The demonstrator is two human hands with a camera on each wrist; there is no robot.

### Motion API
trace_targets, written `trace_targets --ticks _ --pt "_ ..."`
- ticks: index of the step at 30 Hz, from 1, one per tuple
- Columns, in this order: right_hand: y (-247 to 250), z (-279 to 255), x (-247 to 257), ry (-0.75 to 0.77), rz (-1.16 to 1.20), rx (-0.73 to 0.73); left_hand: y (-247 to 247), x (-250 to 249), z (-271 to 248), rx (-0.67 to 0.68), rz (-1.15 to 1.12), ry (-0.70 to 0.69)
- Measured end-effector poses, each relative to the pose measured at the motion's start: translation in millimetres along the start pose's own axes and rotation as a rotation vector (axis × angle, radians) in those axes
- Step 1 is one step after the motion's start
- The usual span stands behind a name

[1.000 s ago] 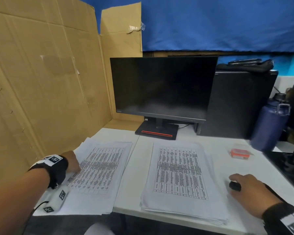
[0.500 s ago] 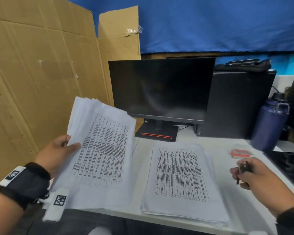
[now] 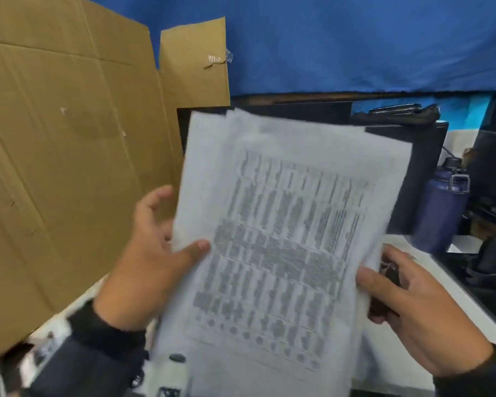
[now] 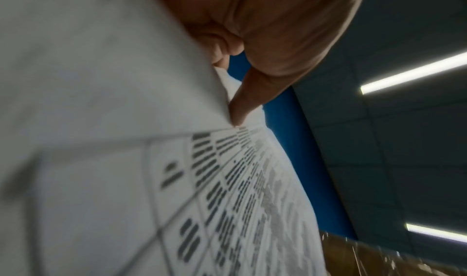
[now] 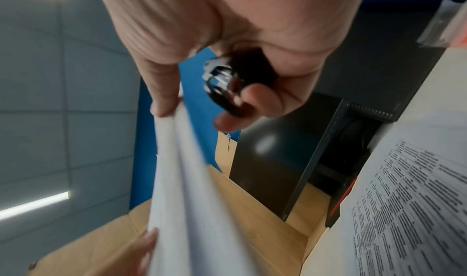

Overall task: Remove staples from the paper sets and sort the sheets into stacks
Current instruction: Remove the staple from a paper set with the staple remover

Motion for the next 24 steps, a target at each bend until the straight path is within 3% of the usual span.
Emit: trace_targets --ticks 4,10,14,18,21,24 --pt "29.9 2.6 -3.5 0.007 -0.023 -0.068 -42.4 34.1 -13.4 0.206 -0.038 0.173" --pt "51.7 10.8 -23.4 -0.086 -0.085 -0.061 -58.8 44.5 -2.3 0.237 -0.372 0.348" --pt "52.2 12.7 -34.8 -0.163 -0.143 0.036 -68.0 56.4 8.5 0.233 -0.444 0.373" --pt "51.1 11.9 -31.8 -0.096 -0.188 0.018 -75.0 71.8 7.3 0.154 -0.437 0.386" --pt "44.7 12.8 -25.5 -0.022 -0.300 0.001 -80.5 77.8 3.4 0.208 -0.458 0.399" --pt "52.1 15.3 -30.6 -0.049 -0.271 -0.057 -86.5 80.8 0.0 0.303 -0.493 0.418"
Point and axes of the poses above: each hand's wrist, its own z-axis towards the middle knuckle, its own y-axis out of the back of the hand, x = y × z, the point moved 5 cm from there along z, towards the middle knuckle, and after that the axes turned 11 degrees about z, right-handed, at the moved point
